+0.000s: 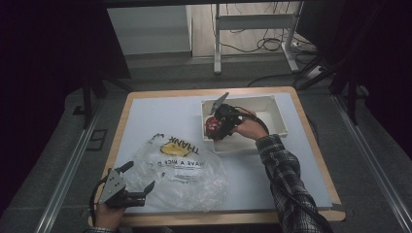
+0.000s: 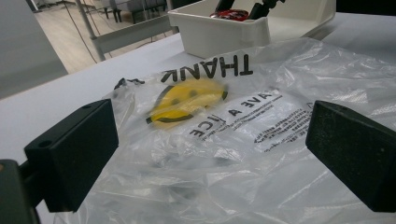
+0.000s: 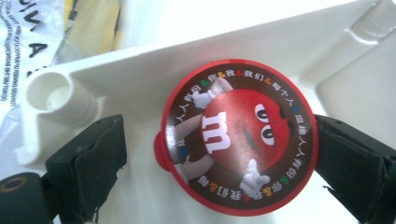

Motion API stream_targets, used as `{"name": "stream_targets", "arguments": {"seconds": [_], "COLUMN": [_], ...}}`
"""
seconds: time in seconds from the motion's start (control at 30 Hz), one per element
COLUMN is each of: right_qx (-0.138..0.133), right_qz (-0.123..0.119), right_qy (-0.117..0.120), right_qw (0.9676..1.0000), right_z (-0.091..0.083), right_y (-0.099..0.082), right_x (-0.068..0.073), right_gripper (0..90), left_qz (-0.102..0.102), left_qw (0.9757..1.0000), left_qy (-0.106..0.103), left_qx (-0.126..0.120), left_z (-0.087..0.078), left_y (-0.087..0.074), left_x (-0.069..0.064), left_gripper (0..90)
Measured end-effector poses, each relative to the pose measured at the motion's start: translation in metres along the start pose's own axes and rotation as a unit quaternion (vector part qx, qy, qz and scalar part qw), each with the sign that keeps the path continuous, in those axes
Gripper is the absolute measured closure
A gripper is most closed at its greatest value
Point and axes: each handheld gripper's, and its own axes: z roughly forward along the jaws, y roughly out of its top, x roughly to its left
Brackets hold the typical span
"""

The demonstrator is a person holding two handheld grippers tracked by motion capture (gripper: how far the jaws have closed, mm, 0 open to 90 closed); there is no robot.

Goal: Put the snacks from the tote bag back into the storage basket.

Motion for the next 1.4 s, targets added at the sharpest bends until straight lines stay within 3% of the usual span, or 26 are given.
{"name": "stream_targets", "arguments": {"seconds": [0.43,0.73,1.4], "right_qx": [-0.004,-0.029,-0.058], "right_qz": [0.006,0.015,0.035], "right_qy": [-0.009,-0.017,-0.030], "right_qw": [0.9999,0.9993,0.9973], "right_z": [-0.006,-0.017,-0.030], "right_y": [-0.004,-0.006,-0.017], "right_x": [0.005,0.011,0.019], "right_gripper": [5.3,5.4,5.3], "left_qz": [0.000,0.002,0.002], "left_qw": [1.0000,1.0000,1.0000], "left_qy": [0.000,0.000,0.000], "left_qx": [0.001,0.002,0.003], "left_z": [0.000,0.001,0.001], "left_y": [0.000,0.000,0.000], "left_x": [0.000,-0.001,-0.001], "left_gripper": [2.3,2.3,2.3]}}
